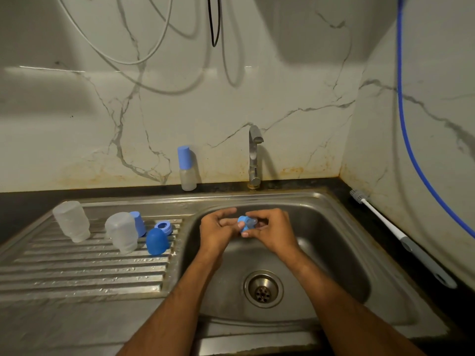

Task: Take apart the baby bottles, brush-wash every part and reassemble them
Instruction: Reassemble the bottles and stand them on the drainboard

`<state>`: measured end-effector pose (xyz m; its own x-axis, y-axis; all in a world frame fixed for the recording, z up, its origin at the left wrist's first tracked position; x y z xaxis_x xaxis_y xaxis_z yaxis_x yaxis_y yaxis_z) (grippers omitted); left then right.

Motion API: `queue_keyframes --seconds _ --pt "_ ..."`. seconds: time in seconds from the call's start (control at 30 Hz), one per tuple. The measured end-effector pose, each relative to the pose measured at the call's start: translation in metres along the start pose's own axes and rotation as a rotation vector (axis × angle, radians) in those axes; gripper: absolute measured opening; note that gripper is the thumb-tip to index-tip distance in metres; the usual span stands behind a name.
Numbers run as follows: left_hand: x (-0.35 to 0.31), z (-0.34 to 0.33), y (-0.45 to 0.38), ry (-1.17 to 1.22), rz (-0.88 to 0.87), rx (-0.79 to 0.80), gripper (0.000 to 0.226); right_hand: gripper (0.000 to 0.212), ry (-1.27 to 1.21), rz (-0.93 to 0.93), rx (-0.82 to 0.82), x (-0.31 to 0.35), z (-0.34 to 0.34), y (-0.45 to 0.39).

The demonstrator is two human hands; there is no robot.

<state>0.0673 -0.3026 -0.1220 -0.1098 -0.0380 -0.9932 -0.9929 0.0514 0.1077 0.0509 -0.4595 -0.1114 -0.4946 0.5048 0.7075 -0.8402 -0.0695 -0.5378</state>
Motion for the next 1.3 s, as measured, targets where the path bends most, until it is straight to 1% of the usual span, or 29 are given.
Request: queue_keyframes --seconds 0.03,0.1,0.17,0.23,0.33,0.4,0.47,0.57,0.67,0.77,0.83,0.97,1.03,1.13,1.2,1.27,1.3 --pt "0.001 0.001 -0.001 0.013 0.012 -0.029 0.042 0.055 -0.004 0.003 -0.002 0.000 0.000 0.000" --pt "0.002 0.002 -0.001 0.056 0.029 -0.058 0.036 0.044 -0.038 -0.002 -0.036 -0.001 0.002 0.001" --pt "0.002 0.001 0.001 0.071 0.029 -0.051 0.032 0.031 -0.107 -0.030 -0.085 -0.002 0.004 0.001" --pt "0.004 0.001 0.001 0.075 0.031 -0.021 0.027 0.024 -0.149 -0.057 -0.115 -0.001 0.005 0.001" --pt "0.002 0.002 -0.001 0.131 0.082 0.115 0.030 0.019 -0.245 -0.096 -0.142 -0.001 0.004 -0.001" --pt "-0.001 0.000 -0.003 0.231 0.147 0.237 0.032 0.018 -0.296 -0.140 -0.166 -0.003 0.006 -0.002" --pt "-0.004 -0.002 -0.002 0.295 0.187 0.305 0.031 0.018 -0.324 -0.193 -0.179 -0.006 0.012 0.000" --pt "-0.005 -0.006 0.001 0.183 0.163 0.271 0.033 0.016 -0.428 -0.277 -0.174 -0.008 0.014 0.002" --pt "-0.003 -0.011 0.002 0.137 0.154 0.258 0.030 0.016 -0.409 -0.319 -0.156 -0.007 0.009 0.000" --pt "-0.002 -0.013 -0.001 0.150 0.167 0.210 0.027 0.014 -0.356 -0.334 -0.121 -0.005 0.010 -0.002" --pt "-0.001 -0.014 -0.001 0.148 0.185 0.167 0.026 0.013 -0.383 -0.345 -0.097 -0.003 0.010 -0.002" --pt "0.001 -0.012 -0.001 0.202 0.242 0.076 0.031 0.017 -0.520 -0.372 -0.102 0.001 0.005 0.001" --pt "0.000 -0.014 0.000 0.246 0.276 0.036 0.034 0.019 -0.570 -0.415 -0.129 0.000 0.004 0.000" --pt "-0.001 -0.018 0.001 0.301 0.309 0.020 0.036 0.021 -0.707 -0.515 -0.168 -0.001 0.003 0.001" --pt "0.001 -0.016 0.003 0.304 0.329 -0.005 0.037 0.017 -0.762 -0.549 -0.155 0.002 0.000 0.002" --pt "0.003 -0.011 0.002 0.260 0.342 -0.069 0.032 0.009 -0.690 -0.511 -0.100 0.003 -0.002 0.004" --pt "0.003 -0.008 0.003 0.237 0.348 -0.103 0.029 0.009 -0.642 -0.466 -0.072 0.004 -0.001 0.004"
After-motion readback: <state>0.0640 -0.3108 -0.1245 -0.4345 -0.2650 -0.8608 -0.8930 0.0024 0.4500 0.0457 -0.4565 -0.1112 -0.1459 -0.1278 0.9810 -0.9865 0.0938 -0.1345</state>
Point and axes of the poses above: each hand's wrist, its own y-axis away from the middle knuckle, its own z-axis out of the back of the hand, x = y × z, the point moved 4 cm from there along -y, towards the middle knuckle, and after that the axes turned 15 degrees about z, right-handed, at the moved point
